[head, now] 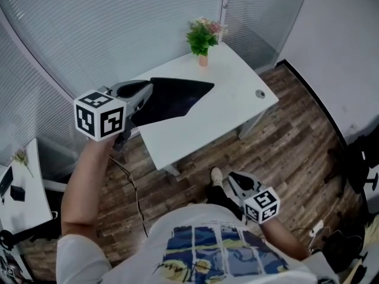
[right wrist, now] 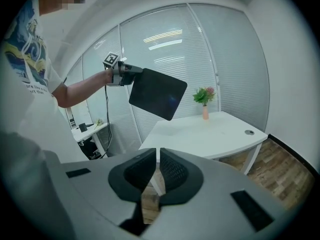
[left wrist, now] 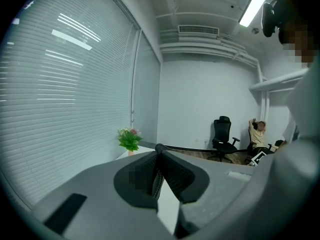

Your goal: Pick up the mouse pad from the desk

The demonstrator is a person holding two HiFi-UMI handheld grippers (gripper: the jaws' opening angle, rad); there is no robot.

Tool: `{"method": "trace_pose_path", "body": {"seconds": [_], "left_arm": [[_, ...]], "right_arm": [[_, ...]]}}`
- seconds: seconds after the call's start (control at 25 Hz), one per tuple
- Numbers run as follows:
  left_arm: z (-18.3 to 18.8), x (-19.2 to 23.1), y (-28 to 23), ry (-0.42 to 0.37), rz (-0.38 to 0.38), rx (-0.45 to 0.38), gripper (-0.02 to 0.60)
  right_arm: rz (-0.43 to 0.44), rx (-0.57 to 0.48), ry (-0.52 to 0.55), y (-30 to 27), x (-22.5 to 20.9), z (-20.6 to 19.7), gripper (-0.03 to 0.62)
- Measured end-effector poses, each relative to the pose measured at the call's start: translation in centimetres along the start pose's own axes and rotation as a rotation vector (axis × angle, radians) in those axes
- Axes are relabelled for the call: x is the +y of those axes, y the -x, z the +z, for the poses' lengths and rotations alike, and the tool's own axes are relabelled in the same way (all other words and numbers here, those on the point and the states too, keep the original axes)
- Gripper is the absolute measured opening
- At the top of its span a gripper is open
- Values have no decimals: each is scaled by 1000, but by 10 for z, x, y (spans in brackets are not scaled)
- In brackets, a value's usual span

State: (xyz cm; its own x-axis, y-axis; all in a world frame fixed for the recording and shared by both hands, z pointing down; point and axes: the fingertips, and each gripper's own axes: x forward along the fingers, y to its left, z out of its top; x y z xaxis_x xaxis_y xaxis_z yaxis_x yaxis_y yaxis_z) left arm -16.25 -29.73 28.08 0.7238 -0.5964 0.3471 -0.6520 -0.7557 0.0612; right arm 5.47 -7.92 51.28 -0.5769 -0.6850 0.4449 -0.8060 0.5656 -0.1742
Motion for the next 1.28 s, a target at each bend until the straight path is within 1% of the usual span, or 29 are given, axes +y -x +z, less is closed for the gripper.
{"method": "trace_pose_path", "body": {"seconds": [0.28,0.52,0.92,1.28], "left_arm": [[8,-14,27,-32,-27,-9,25],[13,-21,46,-53,-38,-25,25],[18,-35,73,-83,-39,-33,25],[15,-43,81,-79,-55,-21,25]], "right_arm": [[-4,-1,16,2,17,0,23],[10,-7,49,-5,32,5,23],[27,-17,86,-14,54,9,21],[12,-18,83,-9,51,6,21]]}}
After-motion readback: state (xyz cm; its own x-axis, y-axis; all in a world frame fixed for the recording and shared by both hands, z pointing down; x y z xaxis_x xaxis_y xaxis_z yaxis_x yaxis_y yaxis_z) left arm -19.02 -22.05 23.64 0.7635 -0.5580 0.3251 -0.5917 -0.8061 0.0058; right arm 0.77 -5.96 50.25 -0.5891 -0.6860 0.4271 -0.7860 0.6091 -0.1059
